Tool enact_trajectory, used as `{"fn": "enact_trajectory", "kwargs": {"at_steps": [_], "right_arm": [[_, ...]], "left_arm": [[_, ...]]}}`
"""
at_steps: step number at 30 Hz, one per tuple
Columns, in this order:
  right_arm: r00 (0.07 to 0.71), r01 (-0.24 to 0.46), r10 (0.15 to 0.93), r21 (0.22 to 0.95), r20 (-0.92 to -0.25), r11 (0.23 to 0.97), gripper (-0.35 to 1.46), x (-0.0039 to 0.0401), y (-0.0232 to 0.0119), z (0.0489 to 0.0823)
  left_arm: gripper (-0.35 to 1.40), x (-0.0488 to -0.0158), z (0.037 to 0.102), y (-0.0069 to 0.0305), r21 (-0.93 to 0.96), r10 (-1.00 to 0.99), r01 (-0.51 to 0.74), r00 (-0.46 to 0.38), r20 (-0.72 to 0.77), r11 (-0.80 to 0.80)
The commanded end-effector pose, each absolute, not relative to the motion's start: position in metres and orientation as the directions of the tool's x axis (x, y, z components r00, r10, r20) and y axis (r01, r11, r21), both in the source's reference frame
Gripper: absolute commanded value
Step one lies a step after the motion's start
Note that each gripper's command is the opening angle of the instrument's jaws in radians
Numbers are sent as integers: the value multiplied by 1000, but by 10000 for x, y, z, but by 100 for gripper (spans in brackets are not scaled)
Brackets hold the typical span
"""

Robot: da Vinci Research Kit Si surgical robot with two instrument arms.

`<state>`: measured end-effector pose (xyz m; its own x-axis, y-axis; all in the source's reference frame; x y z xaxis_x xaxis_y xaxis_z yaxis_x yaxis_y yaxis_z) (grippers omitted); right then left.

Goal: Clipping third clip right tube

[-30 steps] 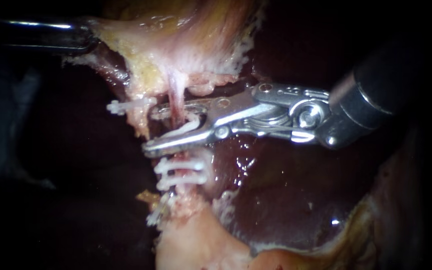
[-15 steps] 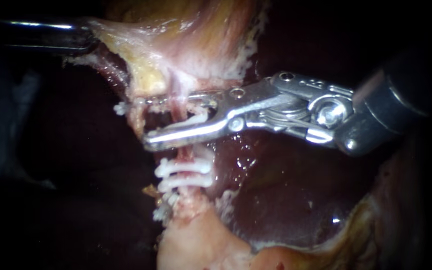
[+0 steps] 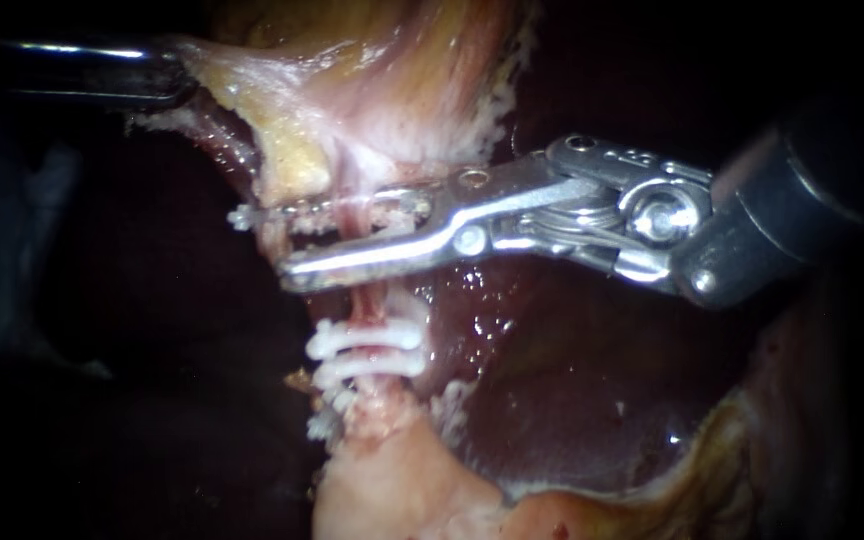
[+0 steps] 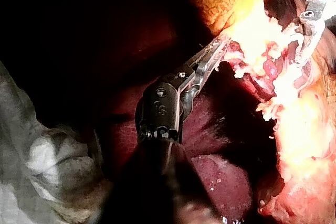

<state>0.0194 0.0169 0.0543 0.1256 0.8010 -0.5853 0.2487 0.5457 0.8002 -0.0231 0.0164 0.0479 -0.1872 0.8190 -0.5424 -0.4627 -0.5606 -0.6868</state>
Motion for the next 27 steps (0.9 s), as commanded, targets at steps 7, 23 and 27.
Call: {"fn": "enact_trajectory", "kwargs": {"at_steps": [7,23,27], "right_arm": [[125,238,810,810,-572,536,-5,194,169,545],[154,209,873,879,-463,429,-35,186,168,564],[154,209,872,878,-464,430,-35,186,168,567]], "left_arm": [[-35,-231,479,164,-687,819,-463,-187,-542,-560],[-35,-231,480,164,-687,819,-463,-187,-542,-560],[-35,-231,480,164,-687,819,-463,-187,-542,-560]]}}
